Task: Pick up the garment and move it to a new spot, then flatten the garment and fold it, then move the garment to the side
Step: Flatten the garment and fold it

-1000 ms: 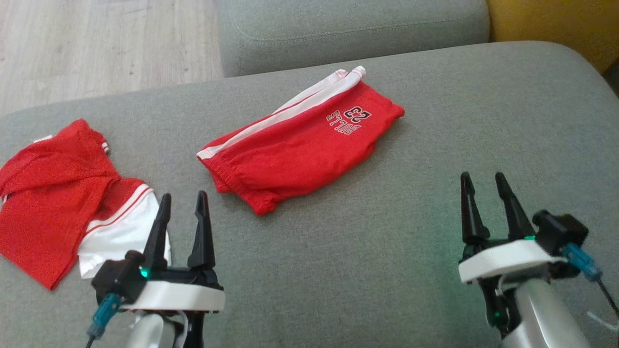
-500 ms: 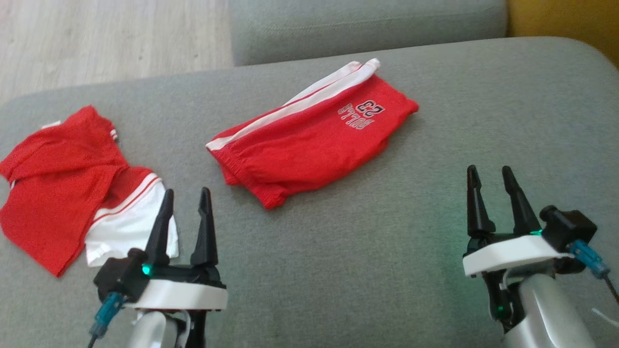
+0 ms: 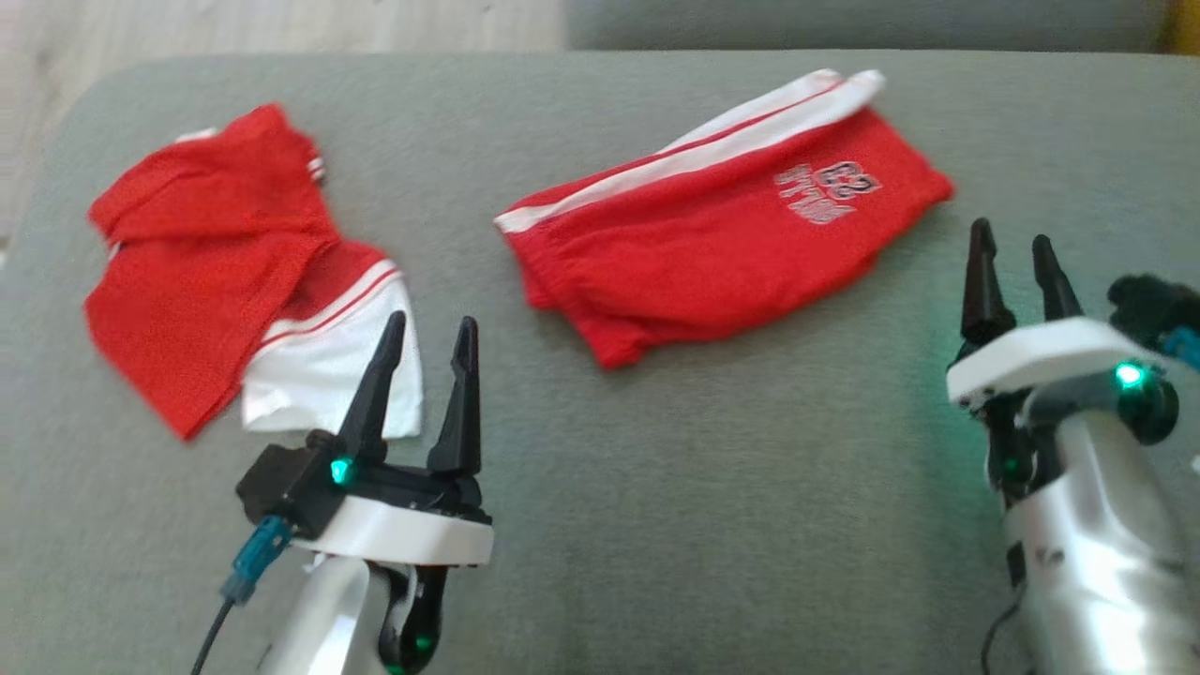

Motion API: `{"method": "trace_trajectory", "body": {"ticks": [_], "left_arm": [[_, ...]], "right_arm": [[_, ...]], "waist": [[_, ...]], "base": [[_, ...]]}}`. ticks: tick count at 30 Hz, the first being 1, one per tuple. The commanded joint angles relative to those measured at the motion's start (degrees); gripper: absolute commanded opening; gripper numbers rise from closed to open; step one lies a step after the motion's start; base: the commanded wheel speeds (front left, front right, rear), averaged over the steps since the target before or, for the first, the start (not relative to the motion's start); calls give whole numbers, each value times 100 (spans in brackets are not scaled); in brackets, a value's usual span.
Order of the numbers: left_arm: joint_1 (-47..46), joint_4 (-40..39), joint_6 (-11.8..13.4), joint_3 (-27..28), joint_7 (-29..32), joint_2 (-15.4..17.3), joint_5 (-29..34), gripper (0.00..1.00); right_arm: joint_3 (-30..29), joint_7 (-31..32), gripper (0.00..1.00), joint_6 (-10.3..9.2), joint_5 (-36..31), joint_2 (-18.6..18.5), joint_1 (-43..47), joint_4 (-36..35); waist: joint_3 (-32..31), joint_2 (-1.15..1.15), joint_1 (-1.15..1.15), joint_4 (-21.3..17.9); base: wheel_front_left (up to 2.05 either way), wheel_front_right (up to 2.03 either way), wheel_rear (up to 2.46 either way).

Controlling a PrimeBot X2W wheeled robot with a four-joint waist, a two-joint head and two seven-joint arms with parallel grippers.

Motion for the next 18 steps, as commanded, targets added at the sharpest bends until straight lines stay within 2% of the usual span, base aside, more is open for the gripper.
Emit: {"method": "trace_trajectory", "body": {"ticks": [1, 10, 18], "left_arm": [[-244, -181, -14, 93, -30, 11, -49, 100], [-412, -180, 33, -148, -30, 11, -146, 100], [-596, -246, 106, -375, -30, 11, -310, 100]], "right_arm": [[-59, 126, 100, 37, 22, 28, -437, 150], [-1280, 626, 100, 37, -244, -108, -1644, 1836], [-1833, 898, 100, 37, -915, -441, -2366, 2941]], "waist": [[201, 0, -1, 325], [525, 0, -1, 837], [771, 0, -1, 1134]], "base": [[0, 0, 0], [0, 0, 0], [0, 0, 0]]}}
